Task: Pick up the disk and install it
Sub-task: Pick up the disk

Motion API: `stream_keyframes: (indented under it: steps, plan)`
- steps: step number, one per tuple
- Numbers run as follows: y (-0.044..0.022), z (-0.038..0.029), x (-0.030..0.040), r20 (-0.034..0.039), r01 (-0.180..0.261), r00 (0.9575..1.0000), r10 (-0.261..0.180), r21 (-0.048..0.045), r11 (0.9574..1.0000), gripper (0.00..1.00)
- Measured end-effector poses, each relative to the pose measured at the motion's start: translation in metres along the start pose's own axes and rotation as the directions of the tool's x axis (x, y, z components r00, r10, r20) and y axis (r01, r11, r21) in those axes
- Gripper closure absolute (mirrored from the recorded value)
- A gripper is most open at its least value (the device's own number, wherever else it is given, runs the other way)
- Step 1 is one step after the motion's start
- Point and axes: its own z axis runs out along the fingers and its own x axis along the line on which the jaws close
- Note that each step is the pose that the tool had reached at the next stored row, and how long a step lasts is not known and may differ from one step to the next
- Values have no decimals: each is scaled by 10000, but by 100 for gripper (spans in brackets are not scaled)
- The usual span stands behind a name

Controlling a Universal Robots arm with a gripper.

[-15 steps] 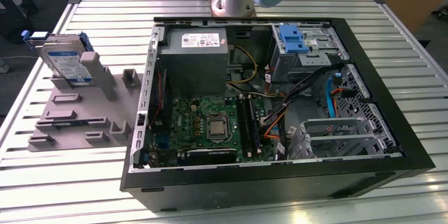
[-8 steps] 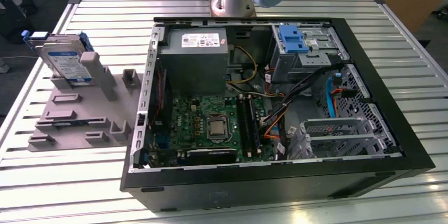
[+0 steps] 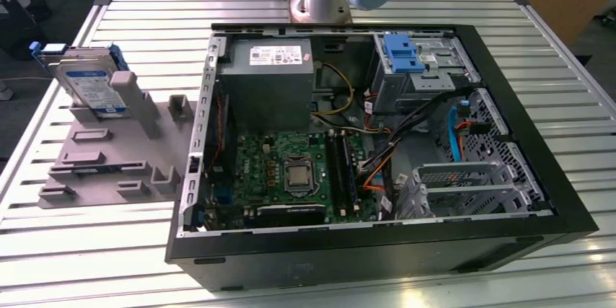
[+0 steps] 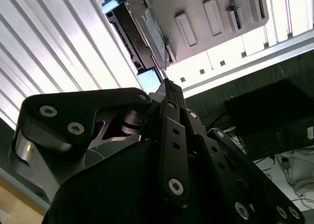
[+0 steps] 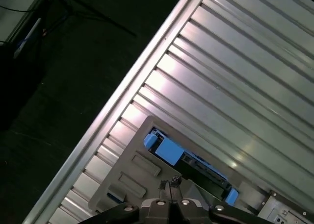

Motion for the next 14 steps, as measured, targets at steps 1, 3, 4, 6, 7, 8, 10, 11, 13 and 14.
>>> stream_keyframes:
  steps: [1,3,4,6,7,8,10,11,13,14]
  plan:
    - [0,1,0,-9,195,9998,-195,-4,9998,89]
    - [0,3,0,-26,571,9984,-571,-13,9984,89]
    - [0,4,0,-33,750,9972,-751,-17,9972,89]
    - [0,6,0,-48,1107,9938,-1107,-26,9938,89]
    - [0,7,0,-55,1286,9917,-1287,-30,9917,89]
    - [0,7,0,-63,1464,9892,-1464,-35,9892,89]
    - [0,7,0,-70,1649,9863,-1650,-40,9863,89]
    - [0,7,0,-70,1650,9863,-1650,-40,9863,89]
    - [0,7,0,-70,1653,9862,-1653,-40,9862,89]
    - [-1,8,0,-71,1674,9859,-1674,-41,9859,89]
